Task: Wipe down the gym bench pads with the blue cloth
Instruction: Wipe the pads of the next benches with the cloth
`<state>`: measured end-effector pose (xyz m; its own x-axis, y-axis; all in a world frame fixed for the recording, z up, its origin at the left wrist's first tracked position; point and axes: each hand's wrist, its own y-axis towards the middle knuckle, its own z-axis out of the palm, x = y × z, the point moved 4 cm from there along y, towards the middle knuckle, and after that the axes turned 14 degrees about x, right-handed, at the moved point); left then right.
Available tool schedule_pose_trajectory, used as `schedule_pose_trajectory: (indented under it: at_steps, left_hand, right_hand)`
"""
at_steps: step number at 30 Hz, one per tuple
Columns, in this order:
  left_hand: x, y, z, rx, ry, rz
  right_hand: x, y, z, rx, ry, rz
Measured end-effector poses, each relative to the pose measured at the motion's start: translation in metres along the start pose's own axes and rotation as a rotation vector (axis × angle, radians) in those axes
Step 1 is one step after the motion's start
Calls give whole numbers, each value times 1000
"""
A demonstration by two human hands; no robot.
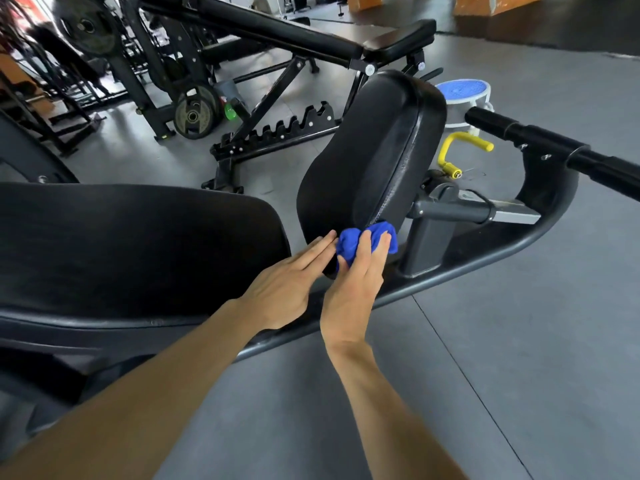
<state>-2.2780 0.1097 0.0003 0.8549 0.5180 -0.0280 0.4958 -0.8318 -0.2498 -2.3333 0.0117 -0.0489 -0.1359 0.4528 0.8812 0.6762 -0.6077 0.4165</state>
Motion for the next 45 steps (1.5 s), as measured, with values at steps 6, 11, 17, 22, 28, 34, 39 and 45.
schedule_pose_trajectory:
  at_steps: [6,11,17,22,28,34,39,45]
  left_hand:
    - [7,-16,14,59,226,-138]
    - [15,-42,25,144,448,-298]
    - [15,-76,29,164,560,-431]
    - [24,-104,36,55,649,-457]
    - [39,-147,30,-41,759,-480]
    - [64,-202,23,-227,744,-572]
    - [75,-222,31,-319,788,-576]
    - [87,-235,30,-545,748,-528]
  right_hand:
    - [-11,-25,19,7,22,0]
    - [-27,-52,29,165,110,66]
    - [-16,-80,32,290,84,55]
    - [5,-110,50,372,138,-5]
    - [53,-153,81,444,-83,-408]
    - [-12,-127,62,504,-327,-523]
    - [-7,-121,67,465,-308,-554]
    - [97,-127,117,393,-259,-922]
